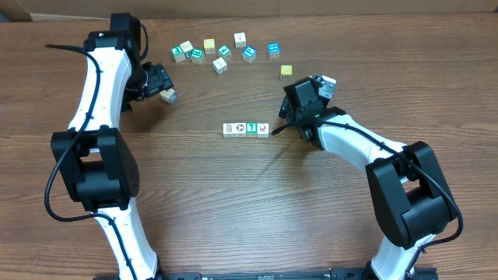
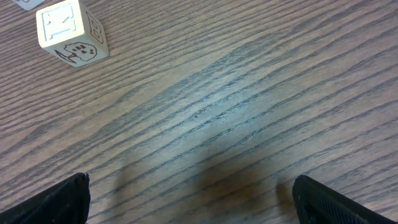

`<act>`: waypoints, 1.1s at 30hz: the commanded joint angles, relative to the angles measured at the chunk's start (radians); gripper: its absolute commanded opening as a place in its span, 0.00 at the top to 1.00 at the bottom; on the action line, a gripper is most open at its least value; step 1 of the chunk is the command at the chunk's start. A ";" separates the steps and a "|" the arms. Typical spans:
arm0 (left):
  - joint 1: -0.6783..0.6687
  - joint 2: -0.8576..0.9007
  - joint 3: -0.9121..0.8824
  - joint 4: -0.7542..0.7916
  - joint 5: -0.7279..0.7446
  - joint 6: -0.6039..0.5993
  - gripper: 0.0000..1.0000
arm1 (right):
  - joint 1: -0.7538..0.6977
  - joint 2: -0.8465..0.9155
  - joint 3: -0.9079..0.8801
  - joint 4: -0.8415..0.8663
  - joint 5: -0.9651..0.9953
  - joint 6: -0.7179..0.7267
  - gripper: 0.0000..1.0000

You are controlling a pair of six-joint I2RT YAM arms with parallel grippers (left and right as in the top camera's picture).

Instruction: Form a horizontal line

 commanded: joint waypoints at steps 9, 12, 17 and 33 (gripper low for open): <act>-0.005 -0.344 0.015 0.001 -0.005 0.009 0.00 | -0.007 0.005 0.002 0.001 0.018 0.000 0.00; -0.005 -0.416 0.015 0.001 -0.005 0.009 0.00 | -0.007 0.005 0.002 0.001 0.018 0.000 0.00; -0.005 -0.518 -0.033 0.003 -0.005 0.009 0.00 | -0.007 0.005 0.002 0.001 0.018 0.000 0.00; -0.006 -1.058 -0.689 -0.001 -0.005 0.009 0.00 | -0.007 0.005 0.002 0.001 0.018 0.000 0.00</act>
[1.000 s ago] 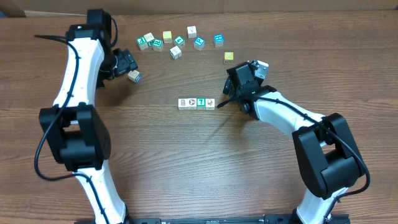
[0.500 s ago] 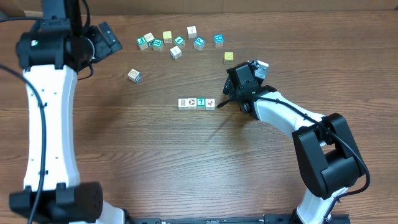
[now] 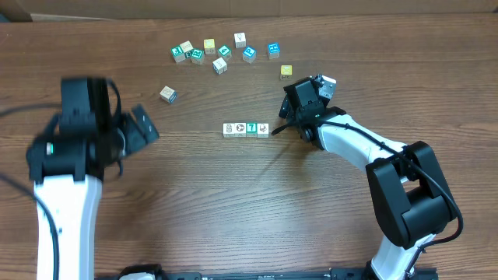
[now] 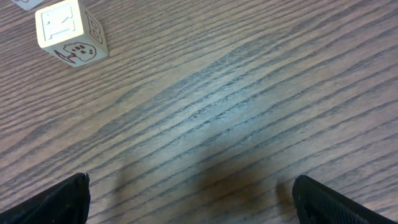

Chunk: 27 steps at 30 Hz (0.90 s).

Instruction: Form a horizontal line

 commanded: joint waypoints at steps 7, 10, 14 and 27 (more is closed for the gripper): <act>-0.006 -0.174 -0.110 -0.013 -0.005 0.009 0.00 | -0.006 0.005 0.002 0.001 0.018 0.000 0.00; -0.006 -0.165 -0.110 -0.013 -0.005 0.009 0.00 | -0.006 0.005 0.002 0.002 0.018 0.000 0.00; -0.006 -0.149 -0.110 -0.013 -0.005 0.009 0.00 | -0.007 0.005 0.002 0.002 0.018 0.000 0.00; -0.006 -0.098 -0.110 -0.013 -0.005 0.009 0.00 | -0.007 0.005 0.002 0.001 0.018 0.000 0.00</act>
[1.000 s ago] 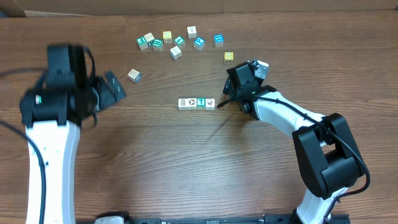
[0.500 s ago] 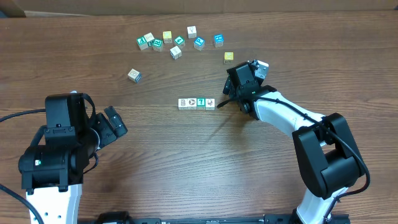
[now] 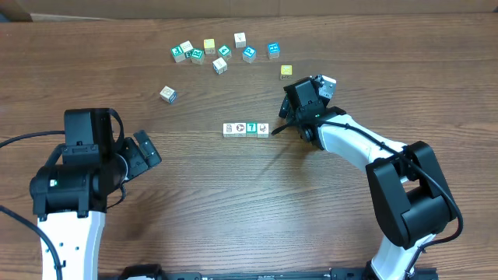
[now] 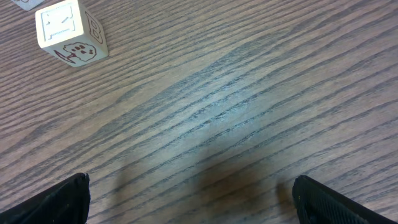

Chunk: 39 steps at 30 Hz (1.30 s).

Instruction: Form a horizontal line

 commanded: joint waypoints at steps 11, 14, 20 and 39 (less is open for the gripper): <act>-0.006 -0.066 -0.006 -0.021 -0.005 0.009 0.00 | -0.007 0.005 0.002 0.002 0.018 0.000 0.00; -0.007 -0.072 -0.006 -0.016 -0.005 0.009 0.00 | -0.006 0.005 0.002 0.002 0.018 0.000 0.00; -0.008 -0.107 -0.010 0.100 -0.005 0.009 0.00 | -0.006 0.005 0.002 0.002 0.018 0.000 0.00; -0.008 -0.323 -0.430 1.041 -0.005 0.009 0.00 | -0.006 0.005 0.002 0.002 0.018 0.000 0.00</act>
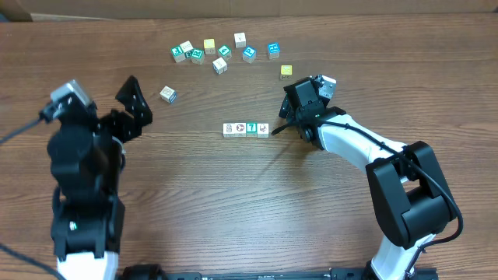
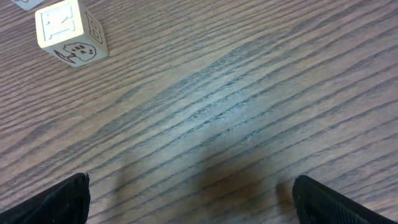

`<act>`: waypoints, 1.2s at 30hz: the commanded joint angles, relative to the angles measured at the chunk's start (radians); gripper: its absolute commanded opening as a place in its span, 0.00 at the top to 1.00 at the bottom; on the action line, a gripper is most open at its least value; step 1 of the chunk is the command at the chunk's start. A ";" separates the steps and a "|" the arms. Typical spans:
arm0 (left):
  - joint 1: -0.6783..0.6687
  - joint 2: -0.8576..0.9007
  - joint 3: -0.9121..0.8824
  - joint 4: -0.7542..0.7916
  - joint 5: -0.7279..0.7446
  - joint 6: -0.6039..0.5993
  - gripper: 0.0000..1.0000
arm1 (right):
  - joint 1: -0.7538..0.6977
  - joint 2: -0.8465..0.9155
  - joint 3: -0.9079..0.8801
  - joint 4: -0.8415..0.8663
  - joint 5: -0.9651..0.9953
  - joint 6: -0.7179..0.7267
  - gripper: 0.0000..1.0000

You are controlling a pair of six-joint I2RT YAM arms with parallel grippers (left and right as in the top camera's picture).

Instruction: Form a horizontal line

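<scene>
Four picture blocks stand side by side in a short row point(image 1: 246, 129) at the table's middle. Its rightmost block point(image 2: 68, 34), cream with a brown tree picture, shows at the top left of the right wrist view. My right gripper point(image 2: 189, 199) rests just right of that row point(image 1: 282, 124), open and wide, with bare wood between its fingers. A lone block point(image 1: 168, 94) lies at the back left. My left gripper point(image 1: 132, 101) is lifted at the left, short of that block, apparently open and holding nothing.
Several loose blocks, white, teal and yellow, are scattered along the back point(image 1: 222, 53). A yellow block point(image 1: 286, 71) lies apart, just behind my right arm. The brown wooden table point(image 1: 233, 202) stretches to the front.
My left arm has shifted from the front left to a raised pose, with its gripper now farther back, nearer the lone block. The right arm and all blocks are unchanged.
My left gripper was at the lone block at the back left. Then that block lay alone on the table with the arm pulled away to the left. The arm then sat low at the front left and is now raised. The row and right gripper stayed put.
</scene>
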 commanded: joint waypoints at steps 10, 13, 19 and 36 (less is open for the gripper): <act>-0.008 -0.249 -0.315 0.156 -0.005 0.009 0.00 | -0.007 0.005 0.002 0.002 0.018 0.000 0.00; -0.008 -0.322 -0.383 0.272 -0.005 0.009 0.00 | -0.006 0.005 0.002 0.002 0.018 0.000 0.00; -0.008 -0.449 -0.509 0.337 -0.005 0.009 0.00 | -0.006 0.005 0.002 0.002 0.018 0.000 0.00; -0.008 -0.665 -0.720 0.448 -0.005 0.009 0.00 | -0.006 0.005 0.002 0.002 0.018 0.000 0.00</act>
